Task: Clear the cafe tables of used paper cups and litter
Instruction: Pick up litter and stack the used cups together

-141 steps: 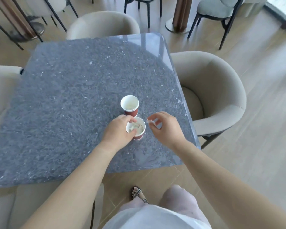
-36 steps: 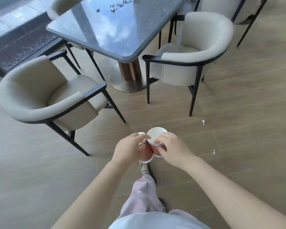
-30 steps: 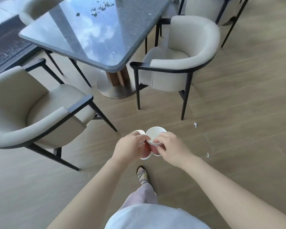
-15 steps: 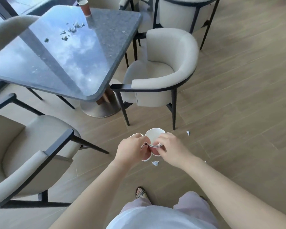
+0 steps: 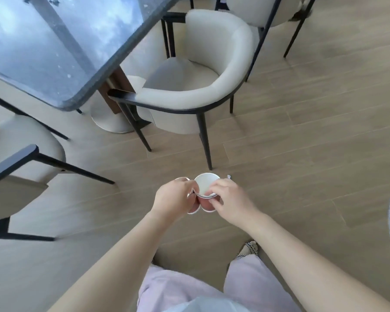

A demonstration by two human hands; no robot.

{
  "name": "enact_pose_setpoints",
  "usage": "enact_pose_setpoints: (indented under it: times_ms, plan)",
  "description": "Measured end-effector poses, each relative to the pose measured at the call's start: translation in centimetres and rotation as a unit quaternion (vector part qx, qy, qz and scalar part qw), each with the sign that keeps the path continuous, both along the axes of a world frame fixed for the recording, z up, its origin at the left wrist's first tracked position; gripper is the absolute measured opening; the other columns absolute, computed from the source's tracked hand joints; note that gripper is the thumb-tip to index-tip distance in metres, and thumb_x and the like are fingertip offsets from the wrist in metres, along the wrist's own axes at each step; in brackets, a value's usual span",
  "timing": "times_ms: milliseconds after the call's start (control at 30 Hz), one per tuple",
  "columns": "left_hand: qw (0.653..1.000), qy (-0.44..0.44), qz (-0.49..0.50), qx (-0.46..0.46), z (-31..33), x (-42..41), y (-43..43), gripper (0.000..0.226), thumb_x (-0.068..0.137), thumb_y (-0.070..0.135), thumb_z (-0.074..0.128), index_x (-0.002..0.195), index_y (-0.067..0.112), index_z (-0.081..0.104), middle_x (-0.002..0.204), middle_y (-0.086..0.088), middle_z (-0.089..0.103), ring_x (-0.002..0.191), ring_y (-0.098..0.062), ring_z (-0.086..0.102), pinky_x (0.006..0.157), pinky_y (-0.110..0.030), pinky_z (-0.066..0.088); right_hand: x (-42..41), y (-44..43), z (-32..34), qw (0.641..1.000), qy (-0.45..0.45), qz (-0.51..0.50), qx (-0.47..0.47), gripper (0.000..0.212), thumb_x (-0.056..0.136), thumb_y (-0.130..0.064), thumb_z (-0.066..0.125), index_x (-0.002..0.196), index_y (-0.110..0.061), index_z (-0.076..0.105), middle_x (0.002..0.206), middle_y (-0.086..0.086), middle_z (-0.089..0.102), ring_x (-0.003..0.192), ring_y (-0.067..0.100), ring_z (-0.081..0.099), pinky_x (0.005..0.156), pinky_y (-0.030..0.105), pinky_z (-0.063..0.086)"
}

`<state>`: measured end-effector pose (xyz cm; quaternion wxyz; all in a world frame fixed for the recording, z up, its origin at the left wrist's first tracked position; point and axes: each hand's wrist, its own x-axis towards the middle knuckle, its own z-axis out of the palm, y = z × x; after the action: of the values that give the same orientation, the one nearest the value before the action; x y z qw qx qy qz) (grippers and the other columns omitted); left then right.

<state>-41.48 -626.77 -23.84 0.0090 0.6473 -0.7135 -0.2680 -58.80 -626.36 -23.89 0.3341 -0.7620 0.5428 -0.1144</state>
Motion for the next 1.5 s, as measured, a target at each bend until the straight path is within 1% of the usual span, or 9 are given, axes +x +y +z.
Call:
enact_pose_setpoints:
  times_ms: [167, 400, 533, 667, 733, 833, 1067, 1233, 1500]
  plan:
    - [0.999, -0.011, 0.036, 0.017, -3.6, -5.6, -0.2, 0.011, 0.079, 0.029, 0.057, 0.088, 0.034, 0.062, 0.089, 0.015, 0.054, 0.071, -0.007, 0.048, 0.052, -0.02, 0.036, -5.7, -0.8, -4.0, 0.999, 0.01, 0.039, 0.017, 0.017, 0.086, -0.012, 0.056, 0.1, -0.013, 0.066, 0.105, 0.0, 0.062, 0.104, 0.02, 0.05, 0.082, 0.027, 0.04]
    - [0.999, -0.025, 0.001, 0.046, -12.1, -8.7, -2.0, 0.012, 0.08, 0.03, 0.058, 0.09, 0.033, 0.062, 0.095, 0.013, 0.056, 0.074, -0.008, 0.048, 0.056, -0.021, 0.04, -8.8, -1.6, -12.8, 0.999, -0.01, 0.004, 0.051, 0.016, 0.083, -0.008, 0.056, 0.093, -0.012, 0.067, 0.1, 0.002, 0.063, 0.101, 0.023, 0.051, 0.081, 0.038, 0.045]
    - [0.997, -0.022, -0.051, 0.057, -21.5, -9.9, -2.9, 0.012, 0.084, 0.035, 0.058, 0.094, 0.031, 0.062, 0.094, 0.01, 0.059, 0.08, -0.011, 0.056, 0.061, -0.028, 0.05, -9.6, -1.4, -22.4, 0.996, -0.03, -0.046, 0.069, 0.013, 0.084, -0.013, 0.058, 0.093, -0.012, 0.068, 0.099, 0.0, 0.065, 0.102, 0.021, 0.052, 0.079, 0.04, 0.047]
    - [0.993, -0.035, -0.096, 0.053, -33.0, -10.3, -3.4, 0.014, 0.085, 0.035, 0.054, 0.096, 0.032, 0.062, 0.094, 0.009, 0.061, 0.083, -0.012, 0.058, 0.06, -0.026, 0.046, -10.2, -1.0, -34.2, 0.995, -0.028, -0.058, 0.074, 0.012, 0.082, -0.012, 0.06, 0.091, -0.014, 0.068, 0.095, -0.001, 0.065, 0.096, 0.021, 0.055, 0.076, 0.035, 0.048]
    - [0.992, -0.041, -0.113, 0.042, -38.8, -10.3, -3.8, 0.014, 0.086, 0.034, 0.053, 0.096, 0.033, 0.062, 0.094, 0.009, 0.062, 0.084, -0.013, 0.058, 0.058, -0.023, 0.041, -10.5, -1.2, -40.1, 0.997, -0.021, -0.041, 0.063, 0.013, 0.082, -0.01, 0.06, 0.09, -0.015, 0.068, 0.094, -0.001, 0.065, 0.096, 0.021, 0.056, 0.073, 0.03, 0.046]
    - [0.992, -0.053, -0.114, 0.014, -47.2, -10.2, -4.6, 0.014, 0.086, 0.035, 0.053, 0.096, 0.033, 0.063, 0.093, 0.01, 0.063, 0.085, -0.012, 0.058, 0.058, -0.022, 0.032, -11.2, -2.8, -48.8, 0.999, -0.01, 0.009, 0.051, 0.015, 0.084, -0.01, 0.057, 0.094, -0.016, 0.066, 0.099, -0.001, 0.064, 0.102, 0.021, 0.054, 0.078, 0.037, 0.049]
    - [0.996, -0.048, -0.069, -0.031, -62.8, -11.8, -6.6, 0.012, 0.084, 0.036, 0.058, 0.092, 0.031, 0.064, 0.088, 0.009, 0.061, 0.075, -0.013, 0.056, 0.056, -0.022, 0.033, -14.3, -6.7, -64.1, 0.993, -0.031, 0.098, -0.056, 0.014, 0.078, 0.002, 0.064, 0.089, -0.006, 0.069, 0.097, 0.008, 0.066, 0.095, 0.028, 0.06, 0.079, 0.038, 0.052]
    - [0.994, -0.044, -0.062, -0.077, -67.9, -13.1, -7.5, 0.008, 0.083, 0.035, 0.061, 0.089, 0.031, 0.065, 0.085, 0.008, 0.063, 0.07, -0.018, 0.06, 0.055, -0.023, 0.03, -16.4, -6.5, -69.6, 0.983, -0.027, 0.128, -0.125, 0.018, 0.077, 0.003, 0.066, 0.094, -0.005, 0.068, 0.103, 0.011, 0.065, 0.099, 0.028, 0.061, 0.083, 0.037, 0.052]
    - [0.989, -0.027, -0.095, -0.108, -69.5, -15.0, -6.1, 0.008, 0.08, 0.026, 0.064, 0.085, 0.026, 0.07, 0.079, 0.004, 0.067, 0.068, -0.024, 0.062, 0.058, -0.023, 0.032, -18.6, -4.4, -71.6, 0.984, -0.01, 0.108, -0.143, 0.02, 0.079, 0.003, 0.064, 0.096, -0.006, 0.067, 0.107, 0.011, 0.063, 0.105, 0.028, 0.057, 0.086, 0.037, 0.05]
